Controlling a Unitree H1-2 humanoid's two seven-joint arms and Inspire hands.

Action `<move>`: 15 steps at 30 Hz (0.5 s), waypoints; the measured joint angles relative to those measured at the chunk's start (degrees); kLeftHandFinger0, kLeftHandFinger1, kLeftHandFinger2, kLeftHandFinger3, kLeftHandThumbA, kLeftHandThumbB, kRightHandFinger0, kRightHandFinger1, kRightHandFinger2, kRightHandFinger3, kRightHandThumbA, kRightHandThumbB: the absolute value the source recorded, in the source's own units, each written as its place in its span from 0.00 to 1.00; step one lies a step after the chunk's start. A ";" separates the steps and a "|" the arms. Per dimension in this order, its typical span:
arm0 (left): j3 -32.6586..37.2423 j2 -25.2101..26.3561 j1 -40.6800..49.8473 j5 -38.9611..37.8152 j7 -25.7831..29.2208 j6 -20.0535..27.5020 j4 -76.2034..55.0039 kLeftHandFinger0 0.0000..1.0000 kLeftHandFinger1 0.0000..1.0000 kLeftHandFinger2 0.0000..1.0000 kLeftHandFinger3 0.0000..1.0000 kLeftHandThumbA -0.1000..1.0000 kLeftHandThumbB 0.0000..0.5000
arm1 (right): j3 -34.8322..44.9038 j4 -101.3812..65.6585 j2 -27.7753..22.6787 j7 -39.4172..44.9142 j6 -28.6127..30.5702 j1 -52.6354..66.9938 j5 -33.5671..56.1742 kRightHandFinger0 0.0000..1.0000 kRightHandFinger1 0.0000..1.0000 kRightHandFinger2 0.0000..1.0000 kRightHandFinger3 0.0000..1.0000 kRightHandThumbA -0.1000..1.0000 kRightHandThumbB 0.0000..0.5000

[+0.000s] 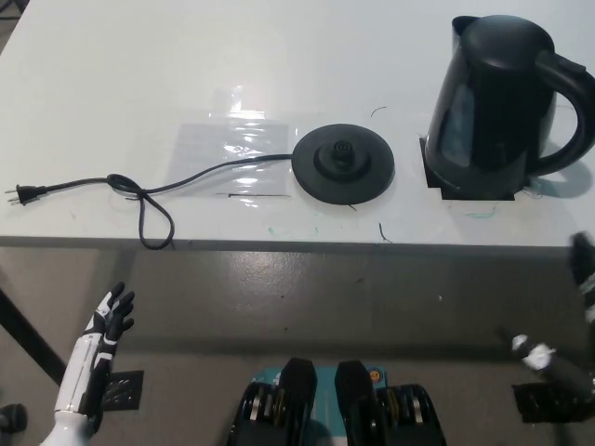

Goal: A kettle and its base are kept separately on the desk infront of the robot and the robot uses its right hand to lift the kettle by its handle and places it on its base to align it correctly.

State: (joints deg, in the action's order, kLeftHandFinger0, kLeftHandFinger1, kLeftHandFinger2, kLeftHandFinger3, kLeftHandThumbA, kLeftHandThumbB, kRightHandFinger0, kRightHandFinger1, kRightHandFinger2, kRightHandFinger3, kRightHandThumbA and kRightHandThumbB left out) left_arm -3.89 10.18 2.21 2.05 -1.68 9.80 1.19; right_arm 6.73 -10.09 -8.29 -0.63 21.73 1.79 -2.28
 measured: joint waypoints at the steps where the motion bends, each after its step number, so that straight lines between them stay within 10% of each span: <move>1: 0.00 0.00 0.00 0.00 0.00 0.00 0.00 1.00 1.00 1.00 1.00 0.97 0.35 | 0.00 0.00 0.00 0.00 0.00 0.00 0.00 1.00 1.00 1.00 1.00 1.00 0.54; 15: -0.01 -0.03 -0.15 0.62 0.00 0.82 -0.01 1.00 1.00 1.00 1.00 0.96 0.40 | 9.17 0.38 -9.92 -0.92 -4.60 -18.44 6.61 1.00 1.00 1.00 1.00 1.00 0.67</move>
State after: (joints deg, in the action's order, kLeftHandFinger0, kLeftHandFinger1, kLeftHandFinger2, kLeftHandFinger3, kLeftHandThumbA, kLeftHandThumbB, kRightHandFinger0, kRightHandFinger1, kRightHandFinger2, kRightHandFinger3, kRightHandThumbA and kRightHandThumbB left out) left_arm -3.90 10.15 2.06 2.67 -1.69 10.61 1.18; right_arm 15.90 -9.71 -18.21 -1.54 17.13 -16.65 4.33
